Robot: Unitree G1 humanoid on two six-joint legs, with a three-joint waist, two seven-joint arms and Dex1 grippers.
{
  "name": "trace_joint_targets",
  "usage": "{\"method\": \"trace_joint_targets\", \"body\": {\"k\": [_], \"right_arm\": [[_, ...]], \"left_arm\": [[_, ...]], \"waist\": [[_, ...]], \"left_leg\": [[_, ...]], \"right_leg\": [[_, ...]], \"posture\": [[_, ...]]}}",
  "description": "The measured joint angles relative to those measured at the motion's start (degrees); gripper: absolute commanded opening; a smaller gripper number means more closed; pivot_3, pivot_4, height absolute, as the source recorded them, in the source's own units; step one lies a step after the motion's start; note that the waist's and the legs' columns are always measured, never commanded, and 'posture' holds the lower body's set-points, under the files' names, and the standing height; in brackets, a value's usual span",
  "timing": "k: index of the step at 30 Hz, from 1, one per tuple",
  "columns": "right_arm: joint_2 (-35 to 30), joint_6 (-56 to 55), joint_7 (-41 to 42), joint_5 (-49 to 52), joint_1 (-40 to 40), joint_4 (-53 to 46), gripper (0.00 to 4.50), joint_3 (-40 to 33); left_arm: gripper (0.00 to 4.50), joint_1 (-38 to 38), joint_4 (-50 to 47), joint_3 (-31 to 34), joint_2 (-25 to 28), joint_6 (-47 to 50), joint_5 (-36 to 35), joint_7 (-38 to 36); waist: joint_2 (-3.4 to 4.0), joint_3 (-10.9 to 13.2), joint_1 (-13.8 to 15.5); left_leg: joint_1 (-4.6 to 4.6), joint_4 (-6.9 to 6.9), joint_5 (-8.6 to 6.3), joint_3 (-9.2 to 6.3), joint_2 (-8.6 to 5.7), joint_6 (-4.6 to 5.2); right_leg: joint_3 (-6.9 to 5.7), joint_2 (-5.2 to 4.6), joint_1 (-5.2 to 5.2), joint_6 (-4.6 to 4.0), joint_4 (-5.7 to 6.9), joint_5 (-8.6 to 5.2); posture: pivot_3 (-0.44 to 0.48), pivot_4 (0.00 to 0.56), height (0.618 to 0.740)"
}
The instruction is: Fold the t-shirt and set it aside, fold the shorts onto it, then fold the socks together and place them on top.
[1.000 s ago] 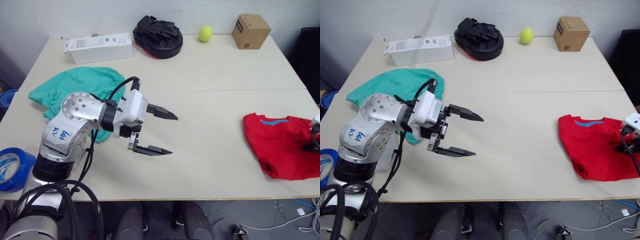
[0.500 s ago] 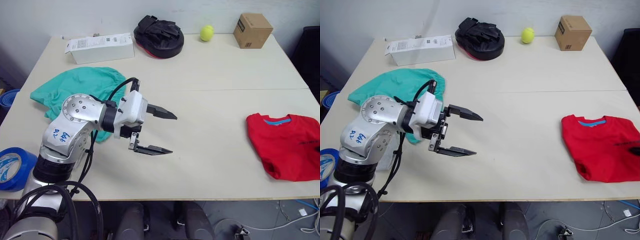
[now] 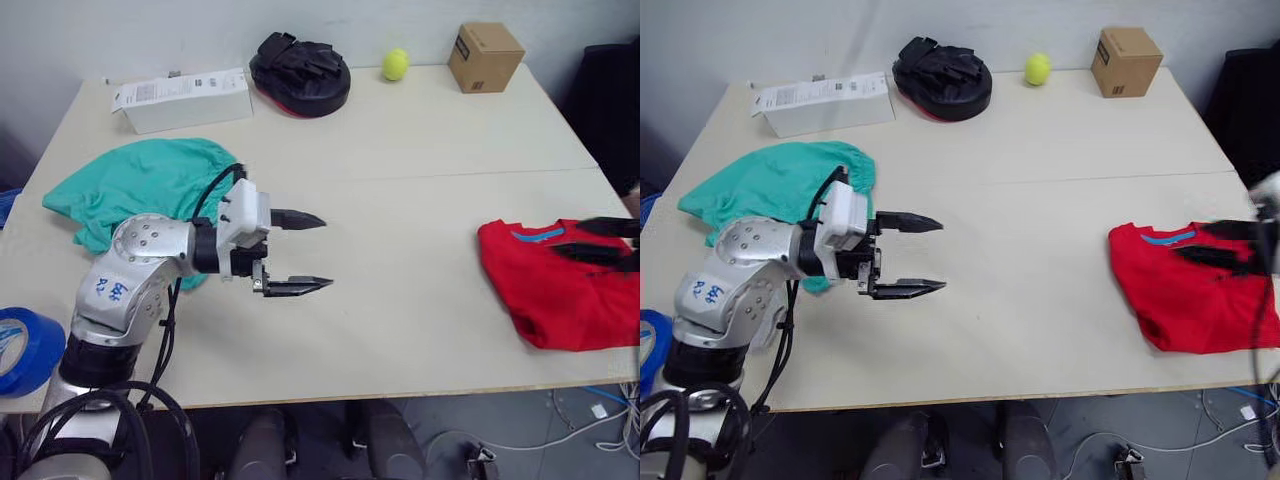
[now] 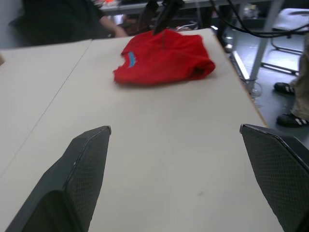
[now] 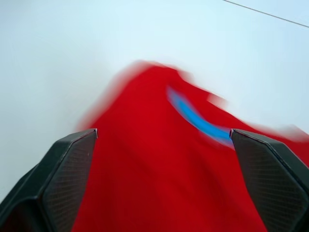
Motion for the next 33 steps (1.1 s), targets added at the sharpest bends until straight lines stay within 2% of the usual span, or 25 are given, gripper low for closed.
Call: {"method": "trace_joint_targets", "body": {"k": [2,5,10,15,19,23,27,33], "right_arm": [[4.9,6.2,-2.2,6.1,4.5,-15.2,4.47,-0.1],[9.9,10.9,-6.5,11.9,6.7,-29.3,4.47,0.1],[16.4,10.5,-11.1,15.3,8.5,-43.0,4.47,4.5],[19.0,4.7,-11.3,14.5,9.8,-44.7,4.47,9.4],[20.6,1.0,-11.6,13.3,8.2,-43.5,4.47,11.8],[21.8,-1.5,-12.0,12.1,6.6,-41.7,4.47,13.6],[22.6,-3.0,-12.7,10.9,6.7,-40.6,4.47,14.4],[23.9,-5.3,-14.8,8.9,6.7,-39.9,4.47,15.5]], "left_arm": [[4.5,3.1,-1.8,2.4,0.7,1.4,0.0,2.5],[4.5,7.1,-5.6,5.7,2.2,3.4,-0.4,5.5],[4.5,15.6,-13.5,11.6,3.8,6.3,-1.2,10.7],[4.5,28.5,-20.6,17.6,4.3,7.5,0.3,15.7],[4.5,34.2,-23.3,22.1,4.6,7.4,2.4,18.3],[4.5,35.6,-22.7,24.3,8.3,7.1,5.8,19.7],[4.5,35.3,-13.3,23.3,12.6,4.7,11.9,19.9],[4.5,24.1,2.9,15.6,15.4,-0.2,18.1,19.6]], "waist": [[-0.01,0.0,0.2],[-0.02,0.0,1.2],[-0.16,0.0,1.6],[-0.21,0.0,1.0],[-0.24,0.0,1.1],[-0.27,0.0,1.3],[-0.27,0.0,1.2],[-0.3,0.0,1.2]], "left_leg": [[-0.09,0.02,0.0,-0.07,-0.03,0.01],[-0.11,0.04,-0.04,-0.1,-0.1,0.07],[-0.12,0.0,-0.07,-0.16,-0.11,0.08],[-0.07,-0.03,-0.09,-0.1,-0.08,0.11],[-0.02,-0.03,-0.1,-0.11,-0.07,0.11],[-0.03,-0.04,-0.19,-0.11,-0.09,0.15],[-0.05,-0.09,-0.21,-0.09,-0.07,0.15],[-0.09,-0.14,-0.27,-0.09,-0.08,0.16]], "right_leg": [[-0.04,-0.05,-0.03,0.0,-0.02,0.0],[-0.08,-0.14,0.0,0.0,-0.08,0.0],[-0.14,-0.16,0.05,0.0,-0.18,0.0],[-0.11,-0.15,0.04,-0.01,-0.18,0.0],[-0.12,-0.15,0.05,-0.04,-0.14,-0.01],[-0.12,-0.19,0.05,-0.05,-0.19,-0.02],[-0.14,-0.19,0.01,-0.08,-0.21,-0.04],[-0.16,-0.23,-0.02,-0.08,-0.27,-0.03]], "posture": [[0.0,0.15,0.74],[0.0,0.15,0.74],[0.0,0.15,0.74],[0.0,0.15,0.74],[0.0,0.15,0.74],[0.0,0.15,0.74],[0.0,0.15,0.74],[0.0,0.15,0.74]]}}
